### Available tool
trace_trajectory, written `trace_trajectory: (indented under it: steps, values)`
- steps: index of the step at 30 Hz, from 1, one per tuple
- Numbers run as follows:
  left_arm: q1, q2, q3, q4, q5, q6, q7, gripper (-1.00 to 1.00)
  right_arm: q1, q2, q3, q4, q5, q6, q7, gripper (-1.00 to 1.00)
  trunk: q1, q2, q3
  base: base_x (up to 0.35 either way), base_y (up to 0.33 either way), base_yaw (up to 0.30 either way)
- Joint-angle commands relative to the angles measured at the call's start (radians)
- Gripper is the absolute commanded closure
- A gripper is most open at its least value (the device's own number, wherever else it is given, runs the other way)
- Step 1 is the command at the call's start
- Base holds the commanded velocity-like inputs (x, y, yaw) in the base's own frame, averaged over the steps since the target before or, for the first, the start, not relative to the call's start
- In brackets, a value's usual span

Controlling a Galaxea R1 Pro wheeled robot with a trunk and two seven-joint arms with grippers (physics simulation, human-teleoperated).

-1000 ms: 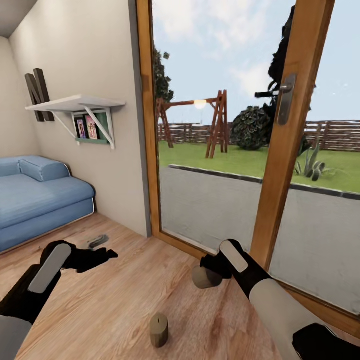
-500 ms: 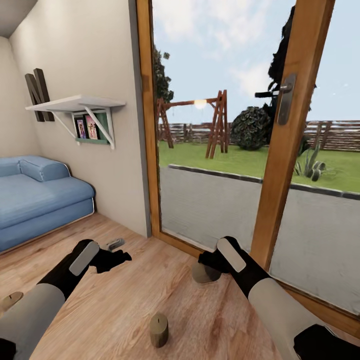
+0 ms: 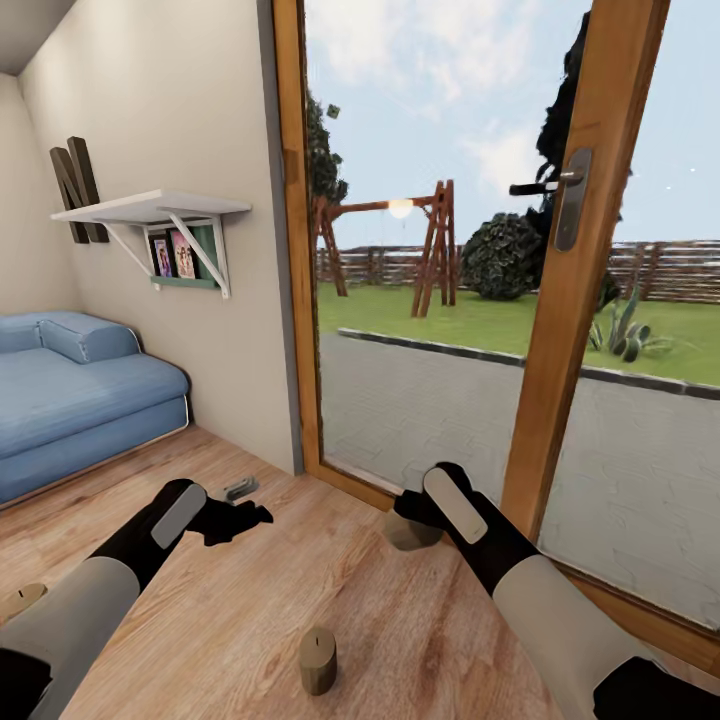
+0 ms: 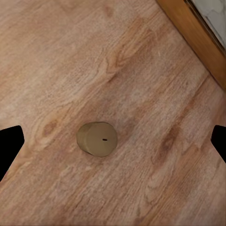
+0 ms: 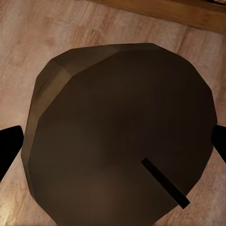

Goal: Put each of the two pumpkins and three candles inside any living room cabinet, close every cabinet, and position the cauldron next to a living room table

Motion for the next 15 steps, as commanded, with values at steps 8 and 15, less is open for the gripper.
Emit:
trace_trajectory:
  steps: [8,15]
  values:
    - [-0.008,-0.002,-0.006,0.011,0.015,0.032,0.004,-1.00,0.000,0.011,0.004,-0.014,-0.006,0.005,-0.014,1.00,0.000,-0.001,-0.001,0.000,0.000,0.000]
    - [-0.015,-0.002,-0.006,0.020,0.015,0.048,0.004,-1.00,0.000,0.015,0.004,-0.016,-0.007,0.008,-0.013,1.00,0.000,-0.001,-0.001,0.057,0.009,0.000]
